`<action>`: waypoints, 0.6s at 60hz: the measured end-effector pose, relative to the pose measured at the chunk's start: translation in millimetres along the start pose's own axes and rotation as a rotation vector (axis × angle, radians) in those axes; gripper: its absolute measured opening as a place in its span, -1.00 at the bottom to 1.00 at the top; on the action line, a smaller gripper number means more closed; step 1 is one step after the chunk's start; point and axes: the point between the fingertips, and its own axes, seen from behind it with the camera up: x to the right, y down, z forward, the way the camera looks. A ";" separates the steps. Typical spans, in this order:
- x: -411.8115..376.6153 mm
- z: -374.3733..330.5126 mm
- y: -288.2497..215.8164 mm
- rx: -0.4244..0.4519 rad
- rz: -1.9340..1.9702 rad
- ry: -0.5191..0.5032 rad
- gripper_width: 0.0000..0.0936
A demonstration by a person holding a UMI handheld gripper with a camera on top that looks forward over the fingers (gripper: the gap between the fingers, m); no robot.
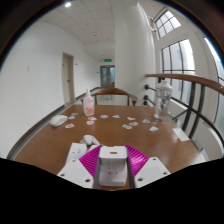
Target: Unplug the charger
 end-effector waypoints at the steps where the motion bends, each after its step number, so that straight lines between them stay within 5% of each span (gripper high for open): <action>1: -6.7 1.5 -0.9 0.006 0.007 -0.026 -0.17; 17: -4.1 3.9 -7.8 0.057 0.025 -0.027 -0.61; 25: -4.3 1.3 -13.7 0.091 0.001 -0.014 -0.64; 36: 5.9 -57.1 -116.9 0.333 -0.024 0.024 -0.64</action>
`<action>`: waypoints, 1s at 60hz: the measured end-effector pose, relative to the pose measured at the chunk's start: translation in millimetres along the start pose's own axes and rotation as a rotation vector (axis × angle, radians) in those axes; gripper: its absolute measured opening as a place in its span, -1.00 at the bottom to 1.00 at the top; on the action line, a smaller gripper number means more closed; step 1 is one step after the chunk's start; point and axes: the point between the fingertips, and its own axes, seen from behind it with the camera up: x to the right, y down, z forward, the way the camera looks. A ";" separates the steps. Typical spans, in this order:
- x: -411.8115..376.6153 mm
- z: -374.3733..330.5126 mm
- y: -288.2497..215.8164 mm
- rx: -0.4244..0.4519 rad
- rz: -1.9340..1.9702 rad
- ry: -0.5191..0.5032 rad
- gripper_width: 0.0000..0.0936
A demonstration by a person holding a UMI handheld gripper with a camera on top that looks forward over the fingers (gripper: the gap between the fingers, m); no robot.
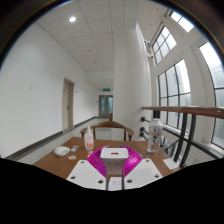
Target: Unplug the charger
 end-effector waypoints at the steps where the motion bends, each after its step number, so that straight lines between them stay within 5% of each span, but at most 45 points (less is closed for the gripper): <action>1: 2.6 -3.0 -8.9 0.011 0.005 0.004 -0.64; 13: 48.2 -25.8 -40.1 0.027 -0.011 0.064 -0.62; 33: 59.5 -16.4 143.5 -0.403 0.030 0.020 -0.49; 54: 63.4 6.1 161.2 -0.449 0.060 0.033 -0.16; 60: 74.3 7.1 163.3 -0.456 0.088 0.070 0.19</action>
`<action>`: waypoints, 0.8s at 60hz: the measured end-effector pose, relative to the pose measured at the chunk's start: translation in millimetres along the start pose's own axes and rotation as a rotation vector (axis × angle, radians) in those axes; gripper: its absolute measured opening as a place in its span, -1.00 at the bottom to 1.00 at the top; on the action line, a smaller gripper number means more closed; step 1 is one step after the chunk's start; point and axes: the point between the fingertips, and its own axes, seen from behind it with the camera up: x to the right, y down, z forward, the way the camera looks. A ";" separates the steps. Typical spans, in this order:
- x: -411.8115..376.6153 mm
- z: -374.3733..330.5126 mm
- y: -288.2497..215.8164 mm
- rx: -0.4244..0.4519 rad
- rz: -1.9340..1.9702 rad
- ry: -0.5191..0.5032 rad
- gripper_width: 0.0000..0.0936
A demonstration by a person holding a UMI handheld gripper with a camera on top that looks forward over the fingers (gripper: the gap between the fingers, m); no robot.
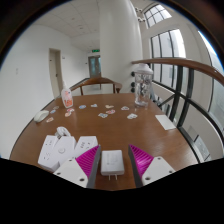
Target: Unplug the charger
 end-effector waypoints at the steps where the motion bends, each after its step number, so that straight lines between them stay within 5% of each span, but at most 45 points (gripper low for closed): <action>1: 2.2 0.2 0.0 -0.001 0.005 0.006 0.37; 7: 9.9 -2.7 1.4 -0.009 0.039 0.008 0.65; 20: 4.7 -40.1 3.6 0.000 0.033 -0.037 0.79; 48: 14.4 -180.0 41.9 0.123 -0.027 -0.006 0.81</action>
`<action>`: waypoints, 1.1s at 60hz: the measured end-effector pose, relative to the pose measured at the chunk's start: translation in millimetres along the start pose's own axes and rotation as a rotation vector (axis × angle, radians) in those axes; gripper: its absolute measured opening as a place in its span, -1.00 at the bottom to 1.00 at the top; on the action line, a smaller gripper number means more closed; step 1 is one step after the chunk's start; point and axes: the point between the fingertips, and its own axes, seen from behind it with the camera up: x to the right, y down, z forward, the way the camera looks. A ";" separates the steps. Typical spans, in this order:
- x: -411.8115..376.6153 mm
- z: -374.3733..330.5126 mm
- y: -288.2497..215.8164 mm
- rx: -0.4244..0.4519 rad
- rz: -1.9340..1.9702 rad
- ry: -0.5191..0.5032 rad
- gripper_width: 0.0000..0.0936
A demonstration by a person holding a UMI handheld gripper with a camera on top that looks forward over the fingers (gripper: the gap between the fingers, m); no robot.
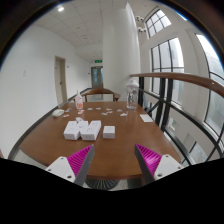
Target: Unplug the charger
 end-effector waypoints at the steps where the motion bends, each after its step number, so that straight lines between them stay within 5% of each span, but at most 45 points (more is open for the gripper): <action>1: 1.0 -2.5 0.6 0.002 -0.007 0.001 0.81; 14: 40.4 -17.4 11.8 0.015 -0.100 0.077 0.78; 27: 32.3 -14.9 30.1 -0.009 -0.062 -0.019 0.75; 45: 63.0 -12.2 24.6 0.006 -0.058 0.053 0.75; 66: 55.9 -5.4 37.9 -0.037 0.023 0.008 0.74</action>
